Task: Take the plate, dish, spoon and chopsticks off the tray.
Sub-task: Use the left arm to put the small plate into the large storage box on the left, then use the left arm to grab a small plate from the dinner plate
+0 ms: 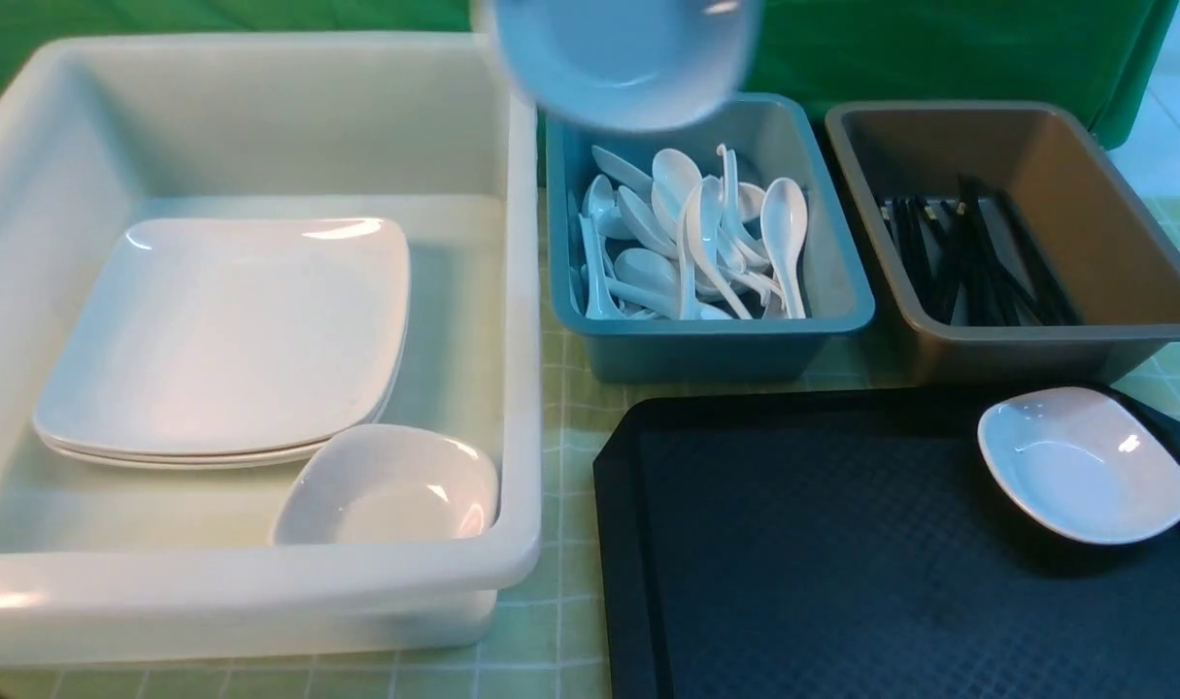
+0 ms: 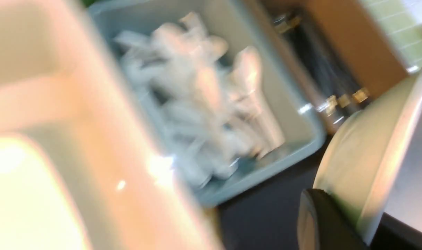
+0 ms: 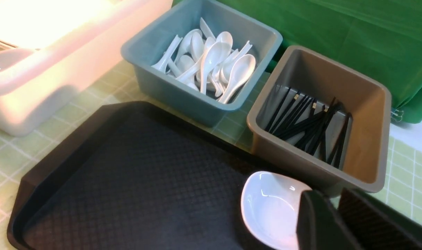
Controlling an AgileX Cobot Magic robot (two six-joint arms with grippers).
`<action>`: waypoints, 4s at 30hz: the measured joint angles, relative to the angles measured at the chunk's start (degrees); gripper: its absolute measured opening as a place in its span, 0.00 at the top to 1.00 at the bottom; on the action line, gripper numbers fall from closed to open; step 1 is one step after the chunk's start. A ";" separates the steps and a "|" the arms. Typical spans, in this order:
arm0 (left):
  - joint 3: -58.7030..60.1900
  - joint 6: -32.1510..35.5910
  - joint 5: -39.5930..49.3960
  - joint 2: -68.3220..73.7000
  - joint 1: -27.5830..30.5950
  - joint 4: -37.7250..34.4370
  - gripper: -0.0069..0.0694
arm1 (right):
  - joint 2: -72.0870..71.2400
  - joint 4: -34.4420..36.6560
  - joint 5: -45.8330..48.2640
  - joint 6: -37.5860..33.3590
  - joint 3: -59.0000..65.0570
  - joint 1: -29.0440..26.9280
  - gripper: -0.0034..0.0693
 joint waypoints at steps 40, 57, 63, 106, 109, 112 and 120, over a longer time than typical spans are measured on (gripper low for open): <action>45.58 23.67 -16.25 1.79 12.48 -5.02 0.78 | 0.00 0.11 -9.31 2.83 2.87 0.00 0.75; 23.57 2.74 -0.82 0.32 8.45 -8.36 0.45 | 0.00 0.11 -9.37 2.83 2.87 0.00 0.73; 22.10 2.20 -8.13 0.84 -6.56 -16.53 0.89 | 0.00 0.11 -11.50 2.83 2.94 0.00 0.72; -14.84 -29.87 -36.82 50.31 -33.08 -17.40 0.49 | -0.07 -0.11 -14.30 -3.03 -2.46 0.00 0.69; -14.92 -29.93 -37.53 50.97 -33.14 -18.37 0.50 | -0.07 -0.11 -14.30 -3.03 -2.46 0.00 0.69; -15.04 -29.93 -38.14 51.43 -33.14 -19.26 0.53 | -0.07 -0.11 -14.30 -3.07 -2.46 0.00 0.68; -15.04 -25.10 -33.74 50.72 -32.90 -19.52 0.89 | -0.07 -0.11 -14.25 -3.07 -2.46 0.00 0.67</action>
